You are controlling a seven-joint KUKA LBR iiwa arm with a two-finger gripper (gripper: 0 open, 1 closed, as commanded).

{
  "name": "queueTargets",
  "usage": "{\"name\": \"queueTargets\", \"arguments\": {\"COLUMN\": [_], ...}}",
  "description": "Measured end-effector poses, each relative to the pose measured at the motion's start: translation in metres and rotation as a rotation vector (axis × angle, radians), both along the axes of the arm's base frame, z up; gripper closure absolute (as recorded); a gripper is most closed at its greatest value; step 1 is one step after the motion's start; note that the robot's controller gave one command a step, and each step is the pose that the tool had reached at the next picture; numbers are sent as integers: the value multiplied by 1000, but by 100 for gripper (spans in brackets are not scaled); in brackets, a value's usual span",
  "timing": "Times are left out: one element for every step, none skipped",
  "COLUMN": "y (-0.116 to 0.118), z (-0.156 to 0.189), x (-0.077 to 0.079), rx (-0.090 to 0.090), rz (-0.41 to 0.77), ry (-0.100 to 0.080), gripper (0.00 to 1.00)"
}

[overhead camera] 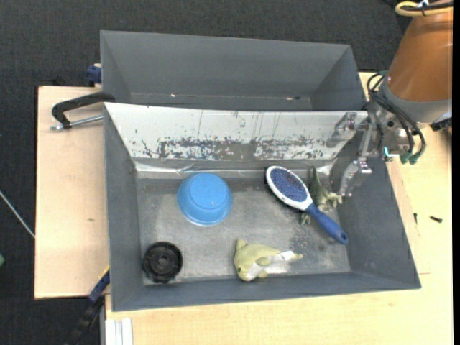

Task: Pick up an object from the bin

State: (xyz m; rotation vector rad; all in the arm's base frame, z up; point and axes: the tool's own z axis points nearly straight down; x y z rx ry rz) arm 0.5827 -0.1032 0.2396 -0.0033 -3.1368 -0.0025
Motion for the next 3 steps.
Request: {"name": "queueTargets", "arguments": {"y": [76, 79, 92], "z": [-145, -136, -135], "x": [11, 8, 3], "rx": [0, 10, 15], "rz": [-60, -332, -616], "ry": [-39, -20, -19], "gripper": [0, 0, 0]}}
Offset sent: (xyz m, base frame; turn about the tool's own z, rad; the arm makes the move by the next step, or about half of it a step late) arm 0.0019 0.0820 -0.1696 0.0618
